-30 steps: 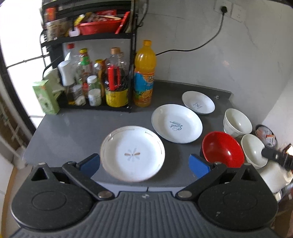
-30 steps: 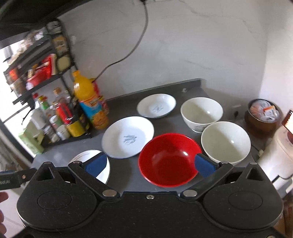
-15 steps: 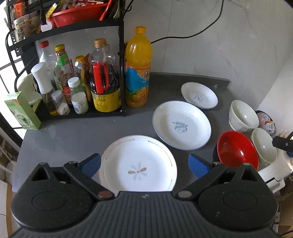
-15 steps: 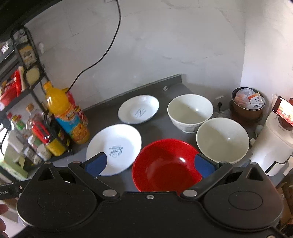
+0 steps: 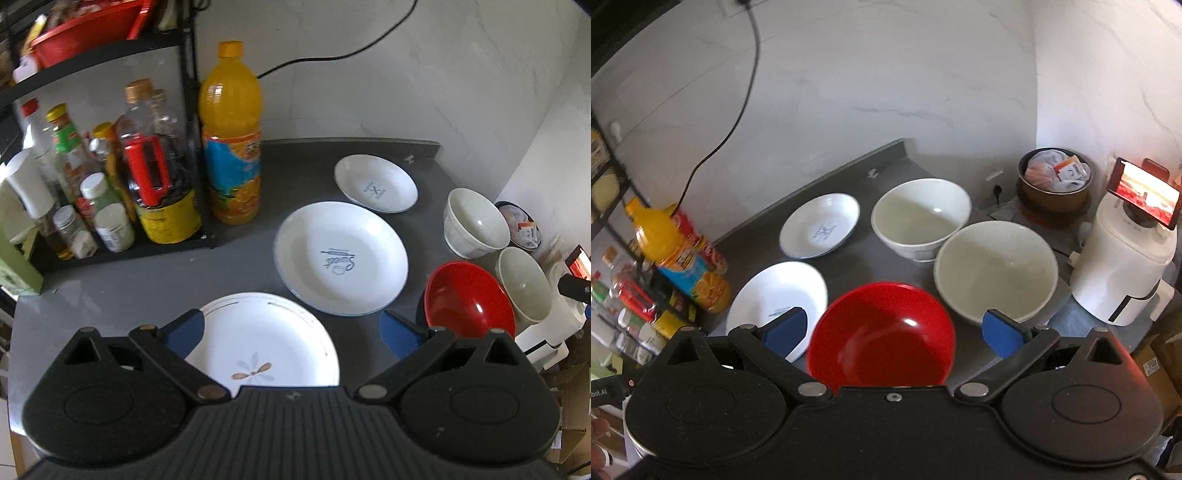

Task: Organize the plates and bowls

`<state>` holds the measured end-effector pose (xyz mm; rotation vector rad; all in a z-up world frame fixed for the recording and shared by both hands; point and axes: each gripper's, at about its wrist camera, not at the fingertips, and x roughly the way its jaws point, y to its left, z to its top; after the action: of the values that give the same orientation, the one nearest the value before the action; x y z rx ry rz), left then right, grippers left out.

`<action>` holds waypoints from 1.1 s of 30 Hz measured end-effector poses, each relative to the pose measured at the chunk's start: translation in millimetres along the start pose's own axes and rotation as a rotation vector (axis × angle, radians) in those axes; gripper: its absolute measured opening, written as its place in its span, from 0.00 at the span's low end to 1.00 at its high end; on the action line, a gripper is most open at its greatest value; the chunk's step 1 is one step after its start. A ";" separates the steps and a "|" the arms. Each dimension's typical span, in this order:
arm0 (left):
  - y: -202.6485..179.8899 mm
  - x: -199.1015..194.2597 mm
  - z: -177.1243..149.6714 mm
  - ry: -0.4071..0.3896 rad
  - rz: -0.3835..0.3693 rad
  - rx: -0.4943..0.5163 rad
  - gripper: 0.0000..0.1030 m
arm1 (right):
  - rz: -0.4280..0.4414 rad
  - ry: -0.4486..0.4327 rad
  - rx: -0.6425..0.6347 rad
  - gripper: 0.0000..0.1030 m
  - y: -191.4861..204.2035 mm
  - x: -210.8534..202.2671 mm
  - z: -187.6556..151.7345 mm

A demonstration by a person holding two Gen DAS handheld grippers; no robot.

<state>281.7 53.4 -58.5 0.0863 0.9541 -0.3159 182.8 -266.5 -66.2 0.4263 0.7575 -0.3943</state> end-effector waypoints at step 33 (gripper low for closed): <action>-228.6 97.0 54.2 0.069 -0.129 0.073 0.50 | 0.051 0.236 -0.113 0.37 -157.6 115.6 70.3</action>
<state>307.2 -197.5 -90.8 0.1027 1.0184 -0.4695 222.7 -456.5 -140.0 0.3888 0.9920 -0.2544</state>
